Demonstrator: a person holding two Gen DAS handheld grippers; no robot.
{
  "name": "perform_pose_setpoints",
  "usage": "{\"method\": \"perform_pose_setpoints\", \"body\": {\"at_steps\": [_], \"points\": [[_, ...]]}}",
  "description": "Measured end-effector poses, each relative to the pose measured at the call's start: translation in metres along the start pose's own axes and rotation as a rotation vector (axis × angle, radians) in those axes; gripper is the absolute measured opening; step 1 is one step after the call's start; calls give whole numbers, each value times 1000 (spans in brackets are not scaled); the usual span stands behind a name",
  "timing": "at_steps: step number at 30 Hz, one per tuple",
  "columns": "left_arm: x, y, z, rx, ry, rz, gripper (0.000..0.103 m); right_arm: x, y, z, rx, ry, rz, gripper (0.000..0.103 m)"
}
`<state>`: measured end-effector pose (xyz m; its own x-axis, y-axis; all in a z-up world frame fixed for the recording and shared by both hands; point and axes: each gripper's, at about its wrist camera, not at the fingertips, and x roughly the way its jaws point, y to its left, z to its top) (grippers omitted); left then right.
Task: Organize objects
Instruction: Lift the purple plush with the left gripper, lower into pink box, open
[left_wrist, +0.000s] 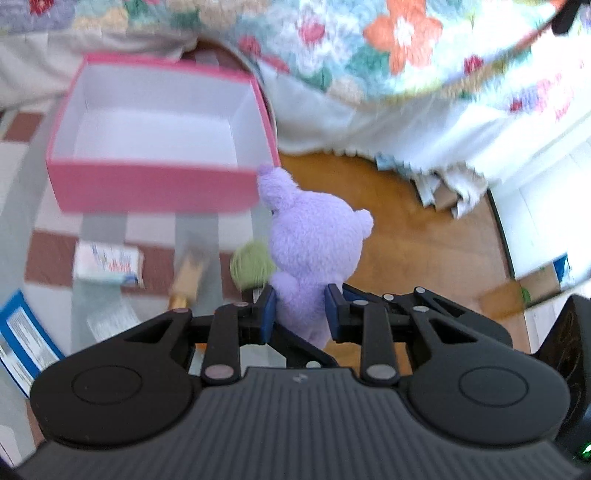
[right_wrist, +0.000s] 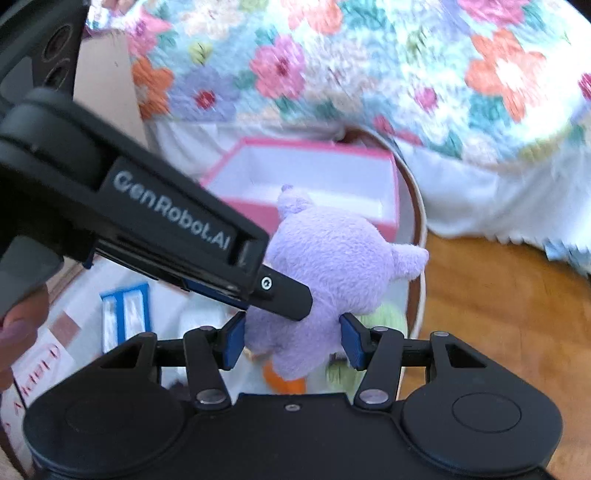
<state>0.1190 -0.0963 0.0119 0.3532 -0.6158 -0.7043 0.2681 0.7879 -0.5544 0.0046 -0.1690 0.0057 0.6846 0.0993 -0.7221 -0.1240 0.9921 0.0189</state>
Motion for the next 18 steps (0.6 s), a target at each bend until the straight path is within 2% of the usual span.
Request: {"method": "perform_pose_setpoints", "body": {"at_steps": [5, 8, 13, 18], "points": [[10, -6, 50, -11, -61, 28, 27, 17, -27, 57, -68, 21, 37, 58], [28, 0, 83, -18, -65, 62, 27, 42, -48, 87, -78, 32, 80, 58], [70, 19, 126, -11, -80, 131, 27, 104, -79, 123, -168, 54, 135, 58], [106, 54, 155, -66, -64, 166, 27, 167, -98, 143, -151, 81, 196, 58]]}}
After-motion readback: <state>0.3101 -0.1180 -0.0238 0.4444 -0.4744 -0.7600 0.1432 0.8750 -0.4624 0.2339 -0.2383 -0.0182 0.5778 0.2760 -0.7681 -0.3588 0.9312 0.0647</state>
